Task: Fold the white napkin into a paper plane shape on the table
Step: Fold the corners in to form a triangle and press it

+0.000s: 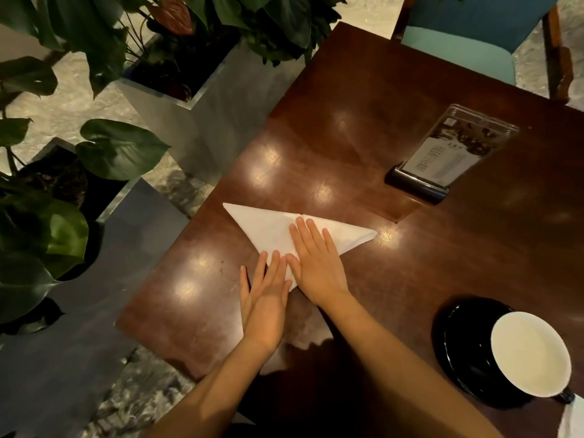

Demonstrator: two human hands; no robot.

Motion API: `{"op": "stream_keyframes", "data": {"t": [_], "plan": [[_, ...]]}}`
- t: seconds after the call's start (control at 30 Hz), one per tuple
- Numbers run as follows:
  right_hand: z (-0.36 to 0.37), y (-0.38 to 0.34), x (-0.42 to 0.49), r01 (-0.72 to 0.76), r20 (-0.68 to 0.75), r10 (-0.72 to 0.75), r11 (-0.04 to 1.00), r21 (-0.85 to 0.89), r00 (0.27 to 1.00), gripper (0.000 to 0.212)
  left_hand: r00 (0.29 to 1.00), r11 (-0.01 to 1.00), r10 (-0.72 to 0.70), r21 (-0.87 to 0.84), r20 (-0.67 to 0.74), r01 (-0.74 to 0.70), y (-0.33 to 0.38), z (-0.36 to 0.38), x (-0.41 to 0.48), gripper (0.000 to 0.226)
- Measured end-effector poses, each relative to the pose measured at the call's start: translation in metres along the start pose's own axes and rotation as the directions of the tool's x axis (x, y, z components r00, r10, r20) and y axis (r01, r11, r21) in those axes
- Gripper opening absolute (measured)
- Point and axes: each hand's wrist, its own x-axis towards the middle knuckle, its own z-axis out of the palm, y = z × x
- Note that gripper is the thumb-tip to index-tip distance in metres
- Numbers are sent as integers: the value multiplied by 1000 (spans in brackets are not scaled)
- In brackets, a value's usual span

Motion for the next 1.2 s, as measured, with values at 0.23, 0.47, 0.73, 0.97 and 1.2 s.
{"op": "stream_keyframes", "data": {"t": [0.23,0.47,0.73,0.97,1.2], "plan": [[-8,34,-8,-77,-5,77,997,-26,997,55,999,992,52,117,-10,-50,-2,-2,1,42],[-33,98,-16,-320,8,323,939,-124,946,57,994,977,92,186,59,-101,-3,-6,0,60],[-29,30,-8,93,48,-93,996,8,994,53,981,939,177,286,77,-191,-3,-3,-2,81],[-20,33,29,-17,40,19,997,-71,999,55,984,939,147,297,103,-172,0,-5,-3,73],[-48,-2,83,139,-14,-138,987,76,990,35,982,948,181,255,55,-189,-3,-7,-2,69]]}}
